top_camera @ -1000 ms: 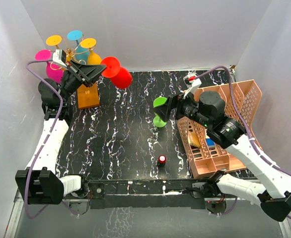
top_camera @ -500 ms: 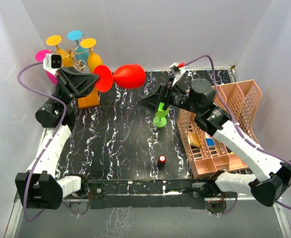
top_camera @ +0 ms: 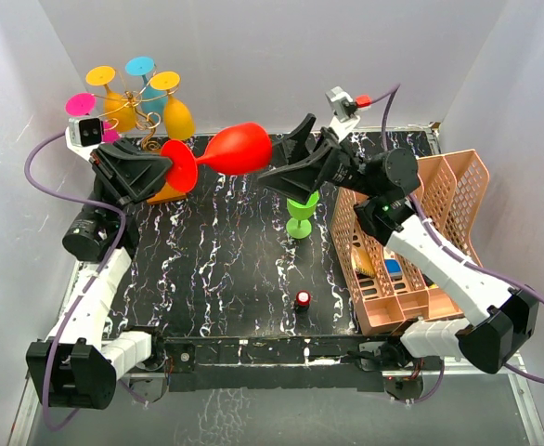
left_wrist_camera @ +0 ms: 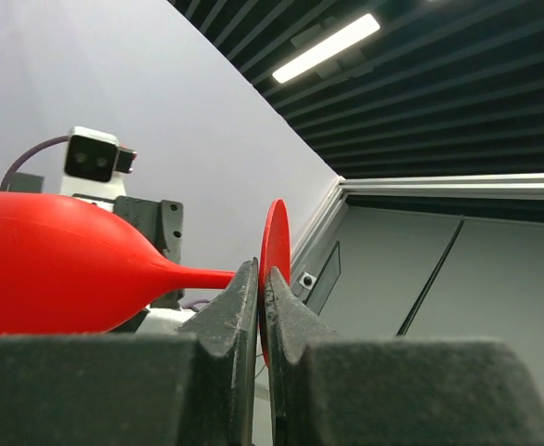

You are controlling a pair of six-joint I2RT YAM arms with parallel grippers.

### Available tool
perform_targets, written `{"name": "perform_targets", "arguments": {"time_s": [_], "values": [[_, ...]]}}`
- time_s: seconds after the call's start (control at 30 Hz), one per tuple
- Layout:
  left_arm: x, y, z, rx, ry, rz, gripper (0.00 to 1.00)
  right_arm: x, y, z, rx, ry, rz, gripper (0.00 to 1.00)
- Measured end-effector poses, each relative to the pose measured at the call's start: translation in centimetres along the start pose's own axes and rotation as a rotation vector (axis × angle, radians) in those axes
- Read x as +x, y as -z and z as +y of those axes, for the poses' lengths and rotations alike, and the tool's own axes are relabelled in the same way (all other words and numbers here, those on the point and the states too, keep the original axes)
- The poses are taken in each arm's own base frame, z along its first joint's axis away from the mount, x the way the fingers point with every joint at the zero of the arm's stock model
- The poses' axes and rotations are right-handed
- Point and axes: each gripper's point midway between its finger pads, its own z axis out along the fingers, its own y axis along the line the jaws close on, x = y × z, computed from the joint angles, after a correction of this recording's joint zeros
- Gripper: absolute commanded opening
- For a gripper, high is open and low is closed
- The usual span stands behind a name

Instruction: Take the wine glass off the wine glass rack

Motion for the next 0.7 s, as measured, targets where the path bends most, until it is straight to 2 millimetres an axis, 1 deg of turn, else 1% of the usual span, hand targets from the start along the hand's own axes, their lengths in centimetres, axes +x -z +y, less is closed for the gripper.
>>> {"name": "perform_targets", "arguments": {"time_s": [0.1, 0.17, 0.2, 0.27, 0.33, 0.53, 0.63, 0.7], "values": [[-0.3, 0.1, 0.1, 0.003, 0.006, -0.019, 0.0, -1.0, 0.0, 2.0, -0.084, 0.029, -0.03, 0.87], [-0.3, 0.1, -0.1, 0.013, 0.003, -0.026, 0.0, -1.4, 0.3, 3.0, -0.133, 0.042, -0.049, 0.75], [-0.3, 0.1, -0.2, 0.018, 0.003, -0.029, 0.0, -1.5, 0.5, 3.5, -0.16, 0.045, -0.058, 0.69], [-0.3, 0.2, -0.4, 0.027, 0.002, -0.035, 0.0, -1.2, 1.0, 4.4, -0.212, 0.039, -0.069, 0.63], [-0.2, 0.3, -0.4, 0.029, 0.003, -0.034, 0.0, -0.9, 1.5, 5.0, -0.261, 0.026, -0.077, 0.54], [0.3, 0.3, -0.6, 0.035, 0.003, -0.021, 0.0, -0.6, 2.1, 6.2, -0.37, -0.022, -0.101, 0.32], [0.7, 0.3, -0.7, 0.036, 0.003, -0.007, 0.04, -0.6, 2.3, 6.5, -0.402, -0.043, -0.102, 0.14], [0.9, 0.4, -0.7, 0.033, 0.003, 0.004, 0.08, -0.5, 2.4, 6.6, -0.411, -0.049, -0.103, 0.09]]}}
